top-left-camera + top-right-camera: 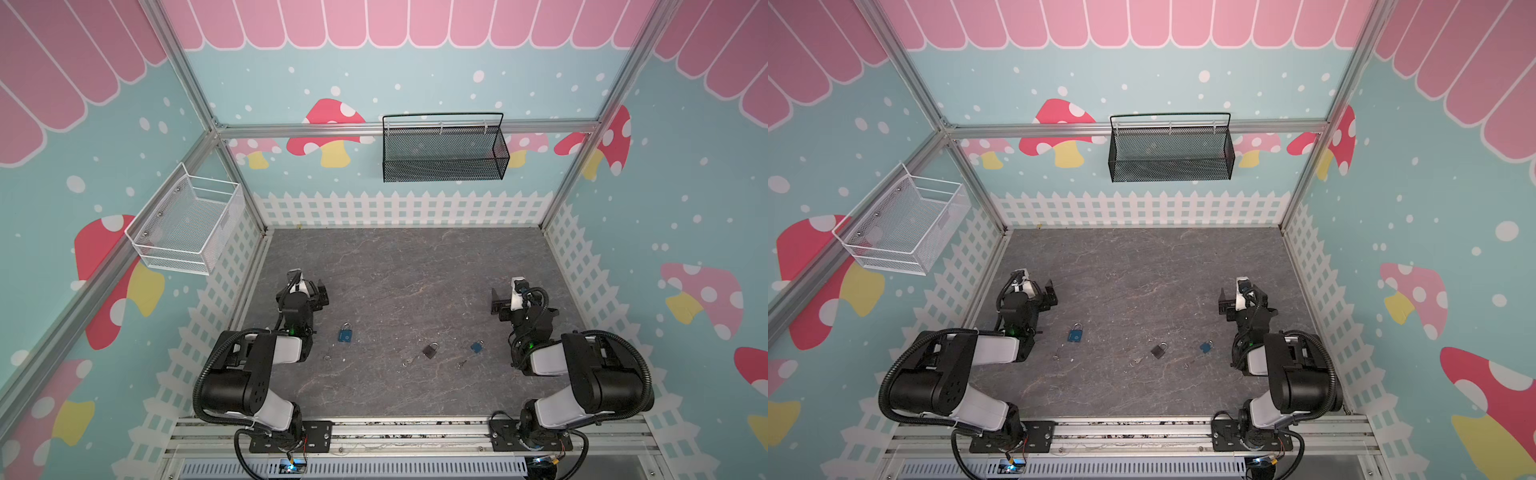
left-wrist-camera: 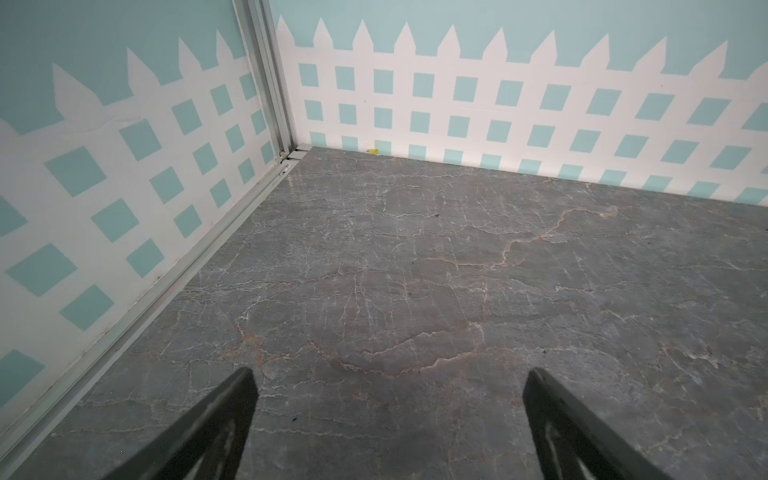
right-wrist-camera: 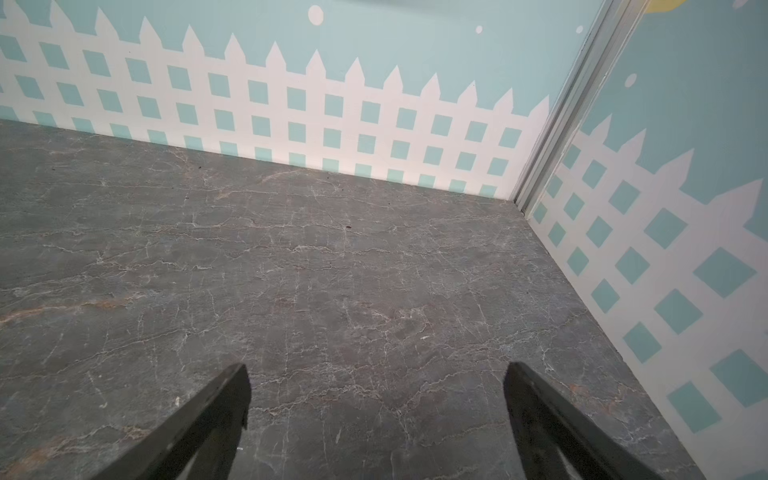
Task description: Unlock with the key
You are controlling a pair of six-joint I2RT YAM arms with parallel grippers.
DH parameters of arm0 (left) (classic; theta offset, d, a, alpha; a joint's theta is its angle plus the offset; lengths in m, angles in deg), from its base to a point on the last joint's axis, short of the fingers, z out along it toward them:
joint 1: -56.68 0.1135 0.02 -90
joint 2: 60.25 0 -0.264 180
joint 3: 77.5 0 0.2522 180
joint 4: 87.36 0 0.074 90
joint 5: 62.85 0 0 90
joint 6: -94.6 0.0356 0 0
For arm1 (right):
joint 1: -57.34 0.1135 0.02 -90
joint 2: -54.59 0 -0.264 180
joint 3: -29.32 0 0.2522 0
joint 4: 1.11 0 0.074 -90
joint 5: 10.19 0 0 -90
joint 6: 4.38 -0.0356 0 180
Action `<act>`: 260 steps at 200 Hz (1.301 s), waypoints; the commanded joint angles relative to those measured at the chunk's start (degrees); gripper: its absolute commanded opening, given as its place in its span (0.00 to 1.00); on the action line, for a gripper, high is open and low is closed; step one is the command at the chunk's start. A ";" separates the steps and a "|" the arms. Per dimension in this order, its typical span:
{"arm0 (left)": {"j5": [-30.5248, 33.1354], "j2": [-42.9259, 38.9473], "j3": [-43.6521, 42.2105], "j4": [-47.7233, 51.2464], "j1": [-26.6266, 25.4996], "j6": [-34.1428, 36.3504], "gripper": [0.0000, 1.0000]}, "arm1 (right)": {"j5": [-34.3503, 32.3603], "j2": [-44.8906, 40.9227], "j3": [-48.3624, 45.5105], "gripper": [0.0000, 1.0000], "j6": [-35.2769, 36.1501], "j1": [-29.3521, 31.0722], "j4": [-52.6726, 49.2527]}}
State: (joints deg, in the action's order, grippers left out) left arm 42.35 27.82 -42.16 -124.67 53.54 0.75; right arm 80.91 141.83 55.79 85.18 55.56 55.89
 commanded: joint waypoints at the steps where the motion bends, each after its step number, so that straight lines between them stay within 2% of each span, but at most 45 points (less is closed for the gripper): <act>1: -0.72 0.08 0.92 0.33 0.15 0.80 1.00 | -0.03 -0.25 -0.10 0.98 1.15 0.33 1.92; 232: -0.16 -0.16 0.46 -0.26 0.06 0.63 1.00 | 1.15 -1.02 -0.55 0.98 1.32 0.33 2.37; 260: 1.76 -3.07 -2.68 -3.68 -0.08 -0.07 1.00 | -0.30 -6.07 1.79 0.98 0.48 0.38 -6.13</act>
State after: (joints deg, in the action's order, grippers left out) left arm 42.55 27.52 -42.53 -125.21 53.54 0.66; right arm 81.02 139.93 55.81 85.18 55.58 54.43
